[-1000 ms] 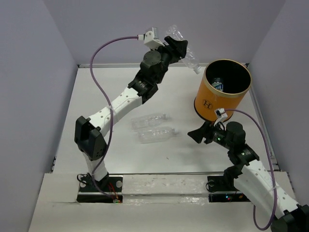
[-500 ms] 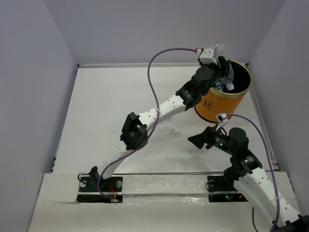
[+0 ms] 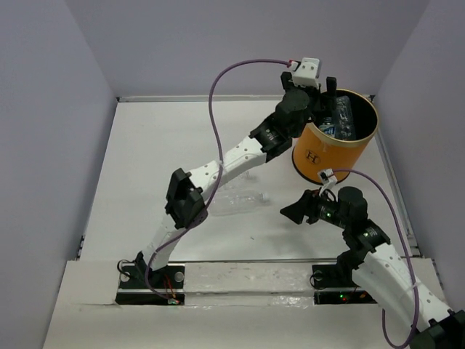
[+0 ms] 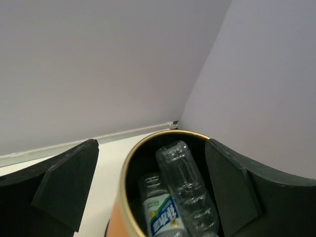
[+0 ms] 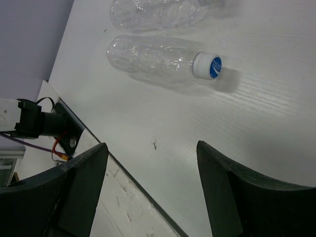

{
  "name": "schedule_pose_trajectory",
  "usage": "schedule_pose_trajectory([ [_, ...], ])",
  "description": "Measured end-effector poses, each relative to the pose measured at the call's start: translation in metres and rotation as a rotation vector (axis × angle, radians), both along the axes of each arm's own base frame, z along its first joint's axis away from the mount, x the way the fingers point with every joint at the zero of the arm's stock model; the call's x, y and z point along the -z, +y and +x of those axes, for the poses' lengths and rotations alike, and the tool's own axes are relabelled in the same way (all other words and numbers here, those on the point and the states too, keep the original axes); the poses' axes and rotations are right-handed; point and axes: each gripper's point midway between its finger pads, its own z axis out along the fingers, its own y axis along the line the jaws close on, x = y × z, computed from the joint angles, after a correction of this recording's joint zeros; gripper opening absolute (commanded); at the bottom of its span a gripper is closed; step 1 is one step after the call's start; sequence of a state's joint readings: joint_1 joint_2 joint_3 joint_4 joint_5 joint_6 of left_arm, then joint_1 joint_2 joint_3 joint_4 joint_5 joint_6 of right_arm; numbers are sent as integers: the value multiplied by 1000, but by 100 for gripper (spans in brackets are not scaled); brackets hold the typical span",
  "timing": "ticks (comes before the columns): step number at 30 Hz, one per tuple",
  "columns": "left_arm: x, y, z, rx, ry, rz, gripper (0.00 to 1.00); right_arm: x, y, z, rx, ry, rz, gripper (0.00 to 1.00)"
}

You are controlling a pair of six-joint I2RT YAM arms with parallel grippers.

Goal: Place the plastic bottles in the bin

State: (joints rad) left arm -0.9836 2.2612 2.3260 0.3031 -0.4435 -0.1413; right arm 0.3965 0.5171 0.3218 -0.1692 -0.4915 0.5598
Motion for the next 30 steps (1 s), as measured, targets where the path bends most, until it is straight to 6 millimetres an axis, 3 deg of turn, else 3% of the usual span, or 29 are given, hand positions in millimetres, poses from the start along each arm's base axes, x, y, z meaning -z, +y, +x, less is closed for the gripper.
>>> schedule_pose_trajectory([
  [3,-28,52,-21,-21,27,32,99,1,7,3,-32,16,-15,78],
  [6,-39,126,-51,-29,77,-3,99,-3,22,9,-78,15,-27,79],
  [7,-36,171,-60,-61,111,-29,99,-4,29,10,-101,13,-36,79],
  [8,-39,199,-64,-84,112,-63,99,-5,36,11,-124,12,-45,79],
  [9,-37,231,-66,-118,115,-95,99,-6,45,12,-148,6,-65,80],
  [10,-21,263,-72,-160,147,-102,99,-8,54,14,-176,-6,-85,81],
  [13,19,326,-85,-265,214,-99,99,-18,82,25,-241,-50,-137,87],
  [16,73,357,-109,-308,324,-1,99,-28,101,52,-260,-109,-206,99],
  [18,85,371,-124,-326,354,45,99,-36,116,78,-269,-162,-258,100],
  [22,71,406,-148,-407,302,41,99,-45,147,124,-327,-296,-388,100],
  [27,62,449,-171,-517,210,-28,99,-38,183,151,-442,-395,-498,100],
  [30,60,468,-175,-576,178,-48,99,-22,202,161,-509,-407,-555,100],
])
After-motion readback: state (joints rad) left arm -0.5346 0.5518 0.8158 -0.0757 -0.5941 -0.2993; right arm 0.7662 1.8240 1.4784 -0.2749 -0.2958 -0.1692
